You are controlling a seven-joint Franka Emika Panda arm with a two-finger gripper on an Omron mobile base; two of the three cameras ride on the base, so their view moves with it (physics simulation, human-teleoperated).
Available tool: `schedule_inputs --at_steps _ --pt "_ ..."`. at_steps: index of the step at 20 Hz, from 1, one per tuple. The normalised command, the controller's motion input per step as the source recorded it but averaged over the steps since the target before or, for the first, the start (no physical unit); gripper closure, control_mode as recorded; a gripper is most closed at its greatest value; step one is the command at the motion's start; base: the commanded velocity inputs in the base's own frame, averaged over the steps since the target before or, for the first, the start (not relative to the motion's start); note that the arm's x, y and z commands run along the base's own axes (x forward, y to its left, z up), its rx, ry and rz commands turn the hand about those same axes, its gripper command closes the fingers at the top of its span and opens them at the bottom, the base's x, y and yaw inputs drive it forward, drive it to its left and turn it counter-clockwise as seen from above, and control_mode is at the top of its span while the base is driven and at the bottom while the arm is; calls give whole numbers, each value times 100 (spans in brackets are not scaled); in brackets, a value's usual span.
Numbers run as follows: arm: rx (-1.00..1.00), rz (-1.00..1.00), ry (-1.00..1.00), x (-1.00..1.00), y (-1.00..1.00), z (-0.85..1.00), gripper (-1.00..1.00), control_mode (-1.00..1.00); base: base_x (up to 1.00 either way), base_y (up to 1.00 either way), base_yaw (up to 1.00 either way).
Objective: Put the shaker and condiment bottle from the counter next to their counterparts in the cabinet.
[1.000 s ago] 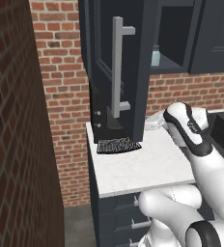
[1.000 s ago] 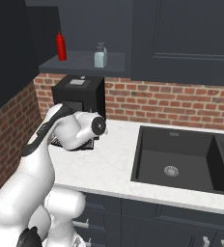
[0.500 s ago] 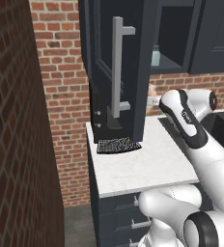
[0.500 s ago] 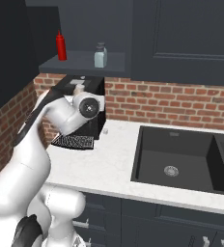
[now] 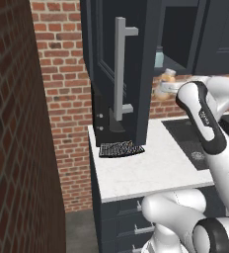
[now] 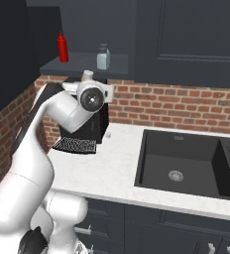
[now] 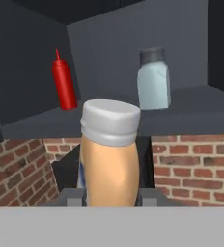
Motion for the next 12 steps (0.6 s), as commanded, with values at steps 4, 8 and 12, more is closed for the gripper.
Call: schedule_inputs --at_steps 4,8,12 --pt "0 0 -18 -55 -13 53 100 -100 0 0 0" --pt "-1 0 -17 -27 0 75 100 -100 0 0 0" --pt "-8 0 -3 1 7 80 100 -100 0 0 0"
